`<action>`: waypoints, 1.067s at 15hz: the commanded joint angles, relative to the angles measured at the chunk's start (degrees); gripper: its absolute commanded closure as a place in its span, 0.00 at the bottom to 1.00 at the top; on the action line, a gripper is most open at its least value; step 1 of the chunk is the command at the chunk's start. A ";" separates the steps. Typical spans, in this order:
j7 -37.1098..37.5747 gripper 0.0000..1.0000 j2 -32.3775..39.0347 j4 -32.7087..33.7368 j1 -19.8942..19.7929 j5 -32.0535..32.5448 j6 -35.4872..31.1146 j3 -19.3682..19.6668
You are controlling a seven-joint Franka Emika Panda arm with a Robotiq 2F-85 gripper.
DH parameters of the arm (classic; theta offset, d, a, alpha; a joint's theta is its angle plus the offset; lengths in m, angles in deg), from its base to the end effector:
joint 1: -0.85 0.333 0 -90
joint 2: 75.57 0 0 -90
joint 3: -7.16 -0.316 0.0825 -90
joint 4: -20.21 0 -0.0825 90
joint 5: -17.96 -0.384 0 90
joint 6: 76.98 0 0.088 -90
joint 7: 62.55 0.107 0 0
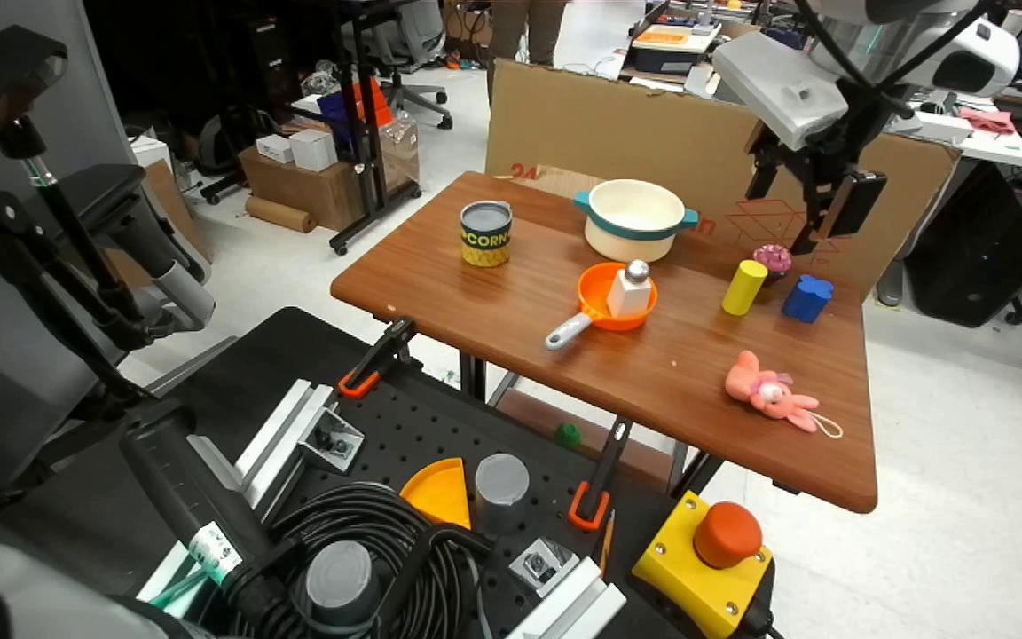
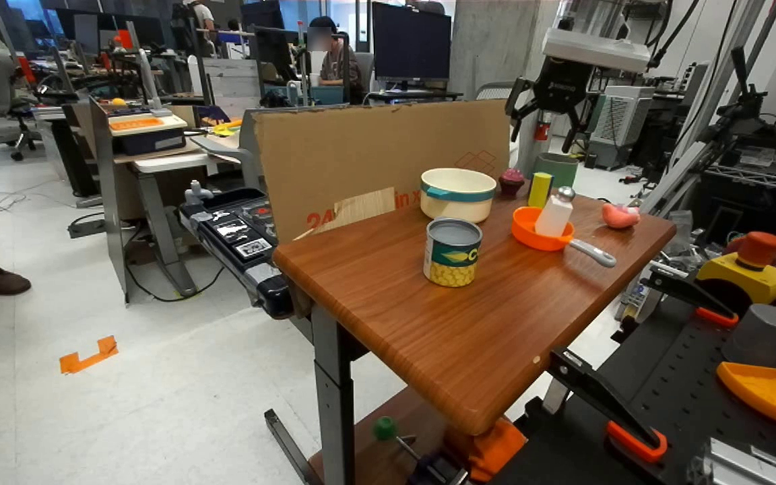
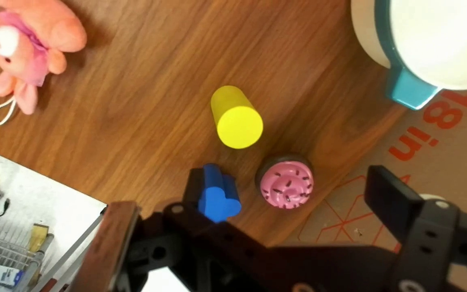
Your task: Put the yellow cylinder inside the pot
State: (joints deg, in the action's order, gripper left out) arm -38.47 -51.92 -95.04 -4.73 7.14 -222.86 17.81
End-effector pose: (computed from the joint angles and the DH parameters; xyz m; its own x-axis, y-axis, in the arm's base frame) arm 0.5935 -0.1709 0.2629 0.6659 -0.7396 0.0972 -0.7329 -0.6730 -0.0994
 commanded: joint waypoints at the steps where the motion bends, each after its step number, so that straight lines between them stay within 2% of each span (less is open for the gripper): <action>1: 0.86 0.00 0.02 -0.25 -0.03 -0.66 1.21 -0.42; 16: 2.14 0.00 2.22 0.28 0.63 4.28 9.93 1.67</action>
State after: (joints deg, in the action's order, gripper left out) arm -37.87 -49.76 -95.75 -4.70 9.57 -215.01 18.50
